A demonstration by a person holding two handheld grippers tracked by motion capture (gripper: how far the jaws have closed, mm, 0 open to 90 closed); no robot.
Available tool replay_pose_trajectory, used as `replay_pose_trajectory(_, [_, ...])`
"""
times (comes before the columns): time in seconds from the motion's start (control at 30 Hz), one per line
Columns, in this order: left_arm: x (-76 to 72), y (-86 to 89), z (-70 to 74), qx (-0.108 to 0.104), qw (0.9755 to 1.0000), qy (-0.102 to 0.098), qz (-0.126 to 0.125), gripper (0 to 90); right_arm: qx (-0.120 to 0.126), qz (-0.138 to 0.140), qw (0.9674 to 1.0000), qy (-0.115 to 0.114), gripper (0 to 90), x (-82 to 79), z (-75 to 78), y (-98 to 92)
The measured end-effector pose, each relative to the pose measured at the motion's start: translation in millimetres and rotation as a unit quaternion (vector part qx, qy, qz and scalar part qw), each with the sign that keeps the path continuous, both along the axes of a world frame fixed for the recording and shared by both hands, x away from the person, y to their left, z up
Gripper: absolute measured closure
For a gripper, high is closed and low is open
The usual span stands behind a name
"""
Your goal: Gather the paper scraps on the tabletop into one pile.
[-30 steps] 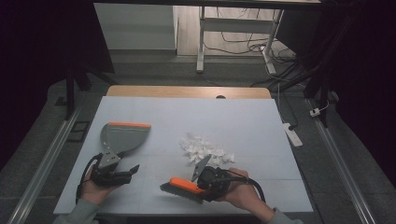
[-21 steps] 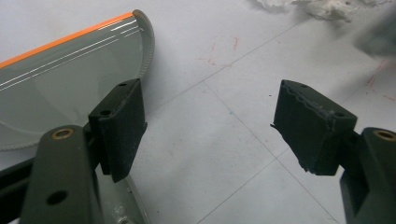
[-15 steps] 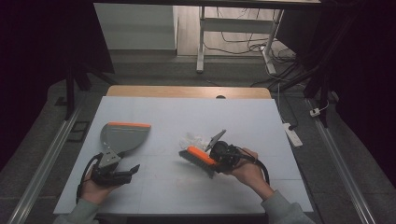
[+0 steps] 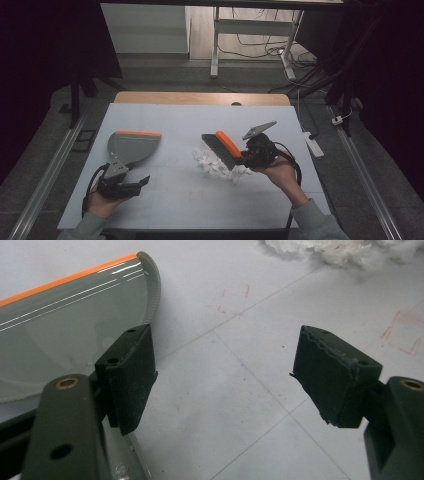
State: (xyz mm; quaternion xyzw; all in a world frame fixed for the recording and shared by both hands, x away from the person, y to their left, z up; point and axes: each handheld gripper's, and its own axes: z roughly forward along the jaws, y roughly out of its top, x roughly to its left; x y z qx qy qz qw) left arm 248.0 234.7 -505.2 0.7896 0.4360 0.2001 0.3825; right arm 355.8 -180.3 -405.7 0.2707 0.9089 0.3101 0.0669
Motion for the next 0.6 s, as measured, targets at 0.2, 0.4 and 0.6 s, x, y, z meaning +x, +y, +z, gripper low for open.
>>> replay_pose_trajectory(0.2, [-0.2, 0.8, -0.1, -0.005, 1.0, 0.001, 0.002, 26.0, -0.004, -0.02, 0.9995, -0.023, 70.2, 11.8, 4.6, 11.0])
replay_pose_trajectory(0.4, [0.6, 0.6, -1.2, -0.006, 1.0, 0.003, 0.001, 26.0, 0.007, -0.016, 0.9998, 0.009, 70.3, 35.6, -5.5, 47.0])
replay_pose_trajectory(0.6, [1.2, 3.1, -1.0, -0.018, 0.9998, 0.002, -0.003, 25.9, 0.008, -0.006, 0.9988, 0.047, 70.2, 58.5, -22.7, 100.0])
